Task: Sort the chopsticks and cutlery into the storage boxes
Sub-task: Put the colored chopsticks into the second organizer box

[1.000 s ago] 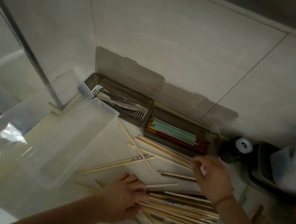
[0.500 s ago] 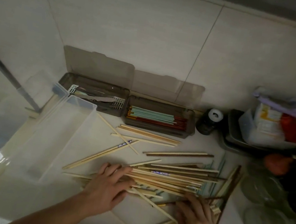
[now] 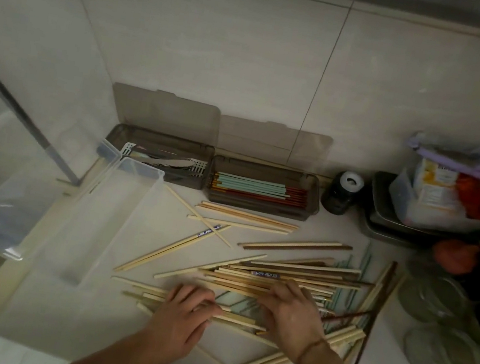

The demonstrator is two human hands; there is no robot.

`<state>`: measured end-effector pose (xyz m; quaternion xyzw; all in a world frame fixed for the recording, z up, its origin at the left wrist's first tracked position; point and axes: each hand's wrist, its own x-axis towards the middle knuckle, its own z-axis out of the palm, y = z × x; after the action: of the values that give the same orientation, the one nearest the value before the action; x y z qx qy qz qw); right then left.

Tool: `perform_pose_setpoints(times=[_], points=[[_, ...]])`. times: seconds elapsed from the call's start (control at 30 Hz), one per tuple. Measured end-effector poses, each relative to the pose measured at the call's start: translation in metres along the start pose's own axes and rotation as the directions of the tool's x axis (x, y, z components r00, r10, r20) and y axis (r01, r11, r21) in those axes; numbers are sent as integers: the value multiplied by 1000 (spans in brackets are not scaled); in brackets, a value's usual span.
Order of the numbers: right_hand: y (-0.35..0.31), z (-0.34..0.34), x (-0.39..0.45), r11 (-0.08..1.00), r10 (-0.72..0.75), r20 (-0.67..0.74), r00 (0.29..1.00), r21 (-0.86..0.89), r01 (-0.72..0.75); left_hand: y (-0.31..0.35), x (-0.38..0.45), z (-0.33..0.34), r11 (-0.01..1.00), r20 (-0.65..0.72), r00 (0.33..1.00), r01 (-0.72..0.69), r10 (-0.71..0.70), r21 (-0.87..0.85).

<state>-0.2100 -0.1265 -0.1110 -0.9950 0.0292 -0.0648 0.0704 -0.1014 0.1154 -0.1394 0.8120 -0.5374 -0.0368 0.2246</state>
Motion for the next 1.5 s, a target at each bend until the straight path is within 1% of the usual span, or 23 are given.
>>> perform_pose_setpoints(times=[0.07, 0.23, 0.33, 0.47, 0.53, 0.6, 0.7, 0.73, 0.83, 0.93, 0.97, 1.07, 1.17, 1.23, 1.3, 1.33, 1.4, 1.47, 1.5], points=[[5, -1, 5, 1000, 11, 23, 1000, -19, -10, -1, -3, 0, 1000, -16, 1000, -12, 12, -20], [14, -3, 23, 995, 91, 64, 994, -46, -88, -1, -6, -1, 998, -50, 997, -57, 55, -42], [17, -7, 40, 995, 90, 54, 994, -51, -88, -1, -8, -1, 994, -61, 993, -100, 97, -53], [17, -6, 57, 994, 87, 94, 992, -75, -80, -2, -11, -3, 991, -44, 992, -118, 115, -61], [13, -5, 64, 996, 35, 105, 994, -86, -26, -3, -11, -3, 991, -34, 992, -120, 118, -55], [8, -1, 67, 994, -76, 93, 993, -65, 82, -4, -12, -2, 991, -38, 992, -124, 123, -49], [1, 4, 68, 962, -267, 102, 958, -35, 271, -5, -12, -3, 989, -56, 990, -134, 131, -54], [0, 5, 67, 954, -289, 115, 950, -46, 296, -5, -11, -4, 988, -58, 989, -142, 139, -59], [2, 7, 63, 958, -278, 102, 955, -48, 284, -8, -11, -6, 985, -57, 985, -164, 161, -57], [5, 5, 55, 956, -271, 114, 956, -84, 282, -13, -11, -9, 987, -73, 987, -146, 141, -71], [8, 4, 52, 959, -263, 107, 959, -75, 272, -14, -11, -10, 988, -75, 989, -137, 131, -73], [22, -10, 45, 979, -178, 70, 982, -84, 183, -21, -8, -8, 992, -82, 992, -105, 99, -74], [49, -29, 45, 991, -80, -18, 997, -111, 77, -25, 3, -6, 996, -82, 995, -54, 48, -75], [67, -42, 53, 998, 15, -77, 997, -53, -19, -24, 16, -9, 997, -90, 996, -19, 12, -73], [82, -54, 71, 992, 126, -116, 985, 47, -121, -21, 38, -16, 998, -98, 995, 1, -7, -65], [88, -59, 83, 981, 184, -129, 975, 87, -174, -22, 53, -22, 998, -105, 994, 31, -35, -46], [95, -66, 111, 957, 279, -123, 953, 123, -264, -27, 88, -35, 986, -107, 980, 169, -167, 2], [97, -70, 143, 938, 335, -60, 940, 114, -327, -35, 122, -51, 948, -83, 949, 309, -303, 74], [97, -69, 158, 935, 345, -15, 939, 94, -342, -40, 135, -57, 928, -67, 935, 355, -349, 115]])
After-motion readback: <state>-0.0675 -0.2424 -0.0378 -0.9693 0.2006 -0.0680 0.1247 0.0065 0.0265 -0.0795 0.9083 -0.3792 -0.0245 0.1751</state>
